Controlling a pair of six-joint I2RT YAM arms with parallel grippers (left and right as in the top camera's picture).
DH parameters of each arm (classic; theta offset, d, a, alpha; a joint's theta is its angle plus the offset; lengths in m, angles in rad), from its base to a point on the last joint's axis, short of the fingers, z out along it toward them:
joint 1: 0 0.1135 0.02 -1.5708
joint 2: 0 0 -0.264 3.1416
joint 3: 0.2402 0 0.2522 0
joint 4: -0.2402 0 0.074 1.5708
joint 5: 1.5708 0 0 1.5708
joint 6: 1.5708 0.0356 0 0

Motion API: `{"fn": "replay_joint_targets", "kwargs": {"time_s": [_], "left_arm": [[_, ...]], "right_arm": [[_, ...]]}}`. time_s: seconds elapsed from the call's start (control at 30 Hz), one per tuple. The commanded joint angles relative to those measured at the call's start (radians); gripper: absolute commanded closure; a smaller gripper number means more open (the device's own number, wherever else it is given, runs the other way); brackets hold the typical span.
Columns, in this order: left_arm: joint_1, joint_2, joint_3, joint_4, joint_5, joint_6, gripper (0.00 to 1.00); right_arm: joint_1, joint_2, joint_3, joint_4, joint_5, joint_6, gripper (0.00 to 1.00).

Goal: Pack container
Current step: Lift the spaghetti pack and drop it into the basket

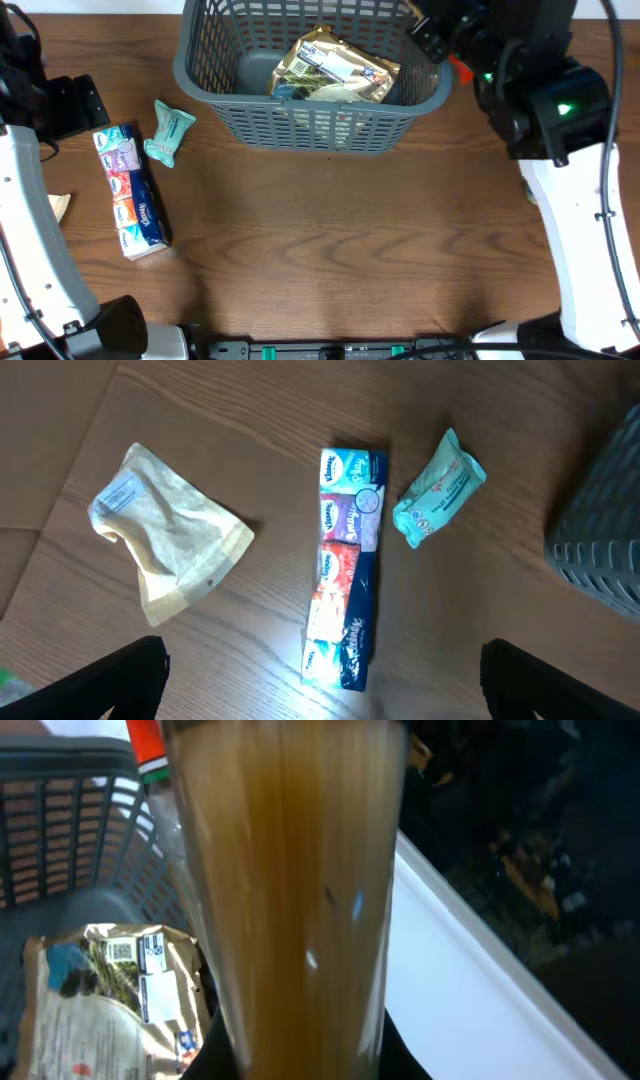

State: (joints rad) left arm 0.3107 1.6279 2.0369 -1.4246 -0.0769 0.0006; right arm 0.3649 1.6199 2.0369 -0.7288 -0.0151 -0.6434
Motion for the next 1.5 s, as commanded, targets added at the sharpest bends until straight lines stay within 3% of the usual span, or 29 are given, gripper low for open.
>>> {"fn": "replay_joint_targets", "kwargs": {"time_s": [0.0, 0.37, 0.67, 0.7, 0.83, 0.87, 0.9, 1.03, 1.27, 1.4, 1.47], "left_arm": [[0.005, 0.003, -0.004, -0.002, 0.011, 0.003, 0.01], [0.005, 0.003, -0.004, -0.002, 0.018, 0.003, 0.01], [0.005, 0.003, -0.004, -0.002, 0.018, 0.003, 0.01], [0.005, 0.003, -0.004, -0.002, 0.018, 0.003, 0.01], [0.005, 0.003, -0.004, -0.002, 0.018, 0.003, 0.01], [0.005, 0.003, -0.004, -0.002, 0.018, 0.003, 0.01], [0.005, 0.003, -0.004, -0.002, 0.018, 0.003, 0.01], [0.005, 0.003, -0.004, -0.002, 0.018, 0.003, 0.01], [0.005, 0.003, -0.004, -0.002, 0.018, 0.003, 0.01], [0.005, 0.003, -0.004, -0.002, 0.018, 0.003, 0.01], [0.005, 0.003, -0.004, -0.002, 0.018, 0.003, 0.01]], "right_arm": [[0.035, 0.072, 0.038, 0.026, -0.002, -0.08, 0.99], [0.164, 0.323, 0.038, 0.033, -0.002, -0.143, 0.99], [0.195, 0.466, 0.038, -0.117, -0.031, -0.127, 0.99], [0.195, 0.478, 0.038, -0.132, -0.031, -0.127, 0.94], [0.19, 0.486, 0.038, -0.158, -0.026, -0.086, 0.44], [0.19, 0.48, 0.038, -0.161, -0.026, -0.082, 0.07], [0.19, 0.474, 0.038, -0.162, -0.026, -0.082, 0.01], [0.191, 0.419, 0.042, -0.159, -0.026, -0.077, 0.01], [0.145, 0.267, 0.172, -0.203, -0.016, 0.101, 0.01], [0.041, 0.19, 0.288, -0.274, 0.043, 0.29, 0.01], [-0.047, 0.158, 0.336, -0.333, 0.131, 0.479, 0.01]]}}
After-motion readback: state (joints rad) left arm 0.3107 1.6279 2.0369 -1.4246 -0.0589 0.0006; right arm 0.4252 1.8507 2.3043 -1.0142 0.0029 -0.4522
